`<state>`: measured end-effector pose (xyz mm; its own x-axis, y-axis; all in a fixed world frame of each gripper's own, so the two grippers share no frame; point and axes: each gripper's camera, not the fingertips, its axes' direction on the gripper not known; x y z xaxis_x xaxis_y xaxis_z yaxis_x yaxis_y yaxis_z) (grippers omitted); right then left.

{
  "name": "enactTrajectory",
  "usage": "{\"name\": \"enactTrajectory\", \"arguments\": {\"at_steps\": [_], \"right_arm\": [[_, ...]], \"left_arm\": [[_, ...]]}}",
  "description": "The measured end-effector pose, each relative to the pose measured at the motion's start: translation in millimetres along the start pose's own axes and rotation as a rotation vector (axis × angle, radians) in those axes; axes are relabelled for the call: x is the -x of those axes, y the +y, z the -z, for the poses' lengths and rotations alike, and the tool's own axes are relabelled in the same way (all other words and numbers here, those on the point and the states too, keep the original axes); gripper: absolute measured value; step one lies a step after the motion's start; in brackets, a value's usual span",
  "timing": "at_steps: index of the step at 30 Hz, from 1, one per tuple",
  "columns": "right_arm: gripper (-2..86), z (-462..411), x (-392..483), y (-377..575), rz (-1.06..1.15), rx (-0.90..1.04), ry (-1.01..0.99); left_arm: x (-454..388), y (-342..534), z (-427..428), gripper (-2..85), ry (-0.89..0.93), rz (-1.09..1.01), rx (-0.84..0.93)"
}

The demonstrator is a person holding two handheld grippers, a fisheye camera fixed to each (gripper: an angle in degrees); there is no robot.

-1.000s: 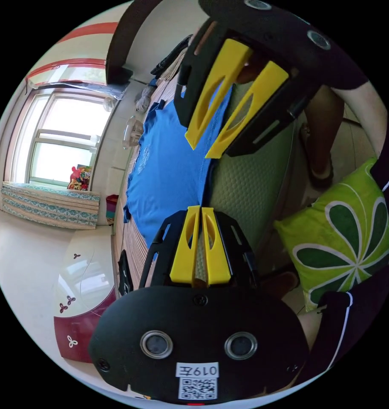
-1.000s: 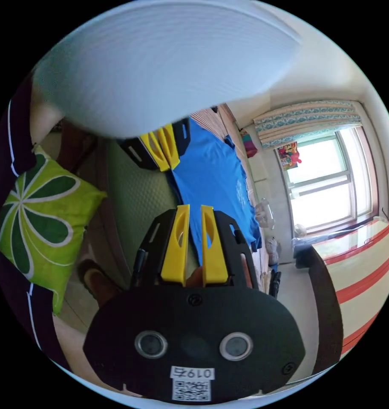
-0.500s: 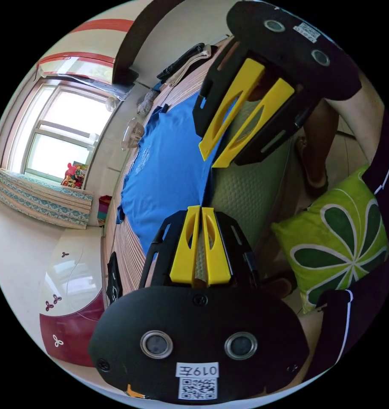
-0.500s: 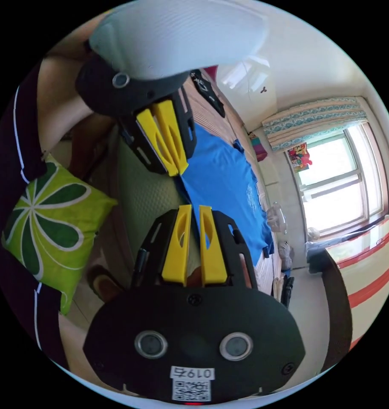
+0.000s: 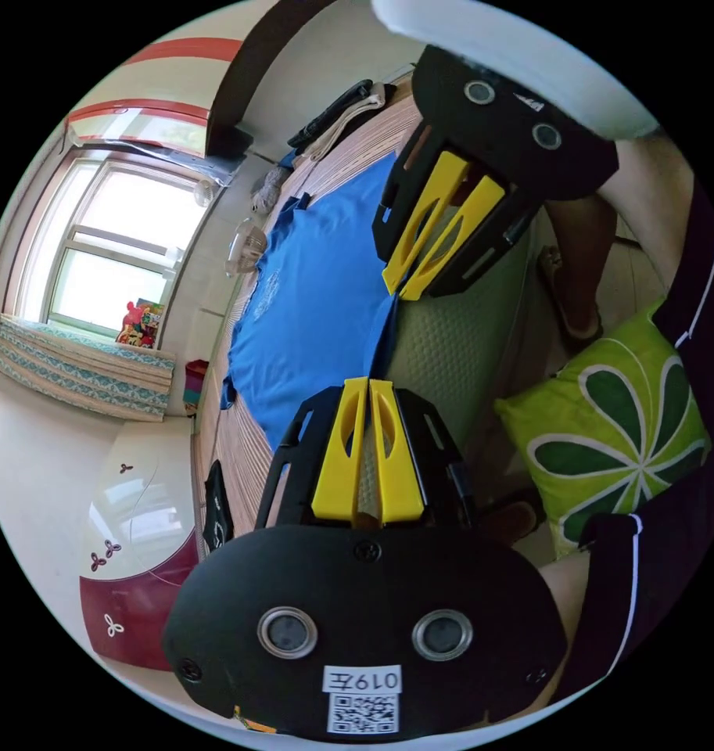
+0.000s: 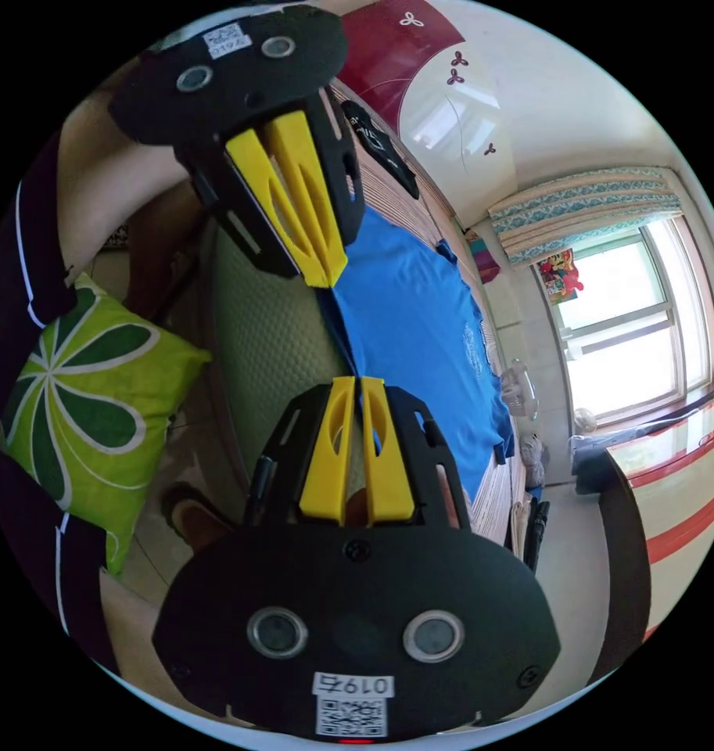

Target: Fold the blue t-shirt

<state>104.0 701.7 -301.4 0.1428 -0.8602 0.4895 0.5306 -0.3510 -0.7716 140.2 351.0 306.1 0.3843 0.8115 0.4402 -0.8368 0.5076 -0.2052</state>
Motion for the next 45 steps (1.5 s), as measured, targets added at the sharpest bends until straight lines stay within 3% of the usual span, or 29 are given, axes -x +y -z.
{"name": "enactTrajectory", "arguments": {"at_steps": [6, 10, 33, 45], "right_arm": [[-0.5, -1.9, 5.4, 2.9, 0.011, 0.002, 0.020], [-0.5, -2.3, 3.8, 4.5, 0.001, 0.004, 0.012], [-0.5, 1.3, 2.9, 12.7, -0.007, -0.003, 0.002], [-0.6, 8.5, 4.2, 10.6, -0.011, 0.001, 0.000]], "left_arm": [[42.5, 38.8, -4.7, 0.5, -0.008, 0.036, 0.096], [61.9, 35.6, -5.0, 0.7, 0.091, 0.021, 0.093], [34.6, 12.4, -26.4, 1.0, 0.053, -0.199, 0.191], [26.1, 1.5, -17.1, 0.8, 0.008, -0.209, 0.203]]}}
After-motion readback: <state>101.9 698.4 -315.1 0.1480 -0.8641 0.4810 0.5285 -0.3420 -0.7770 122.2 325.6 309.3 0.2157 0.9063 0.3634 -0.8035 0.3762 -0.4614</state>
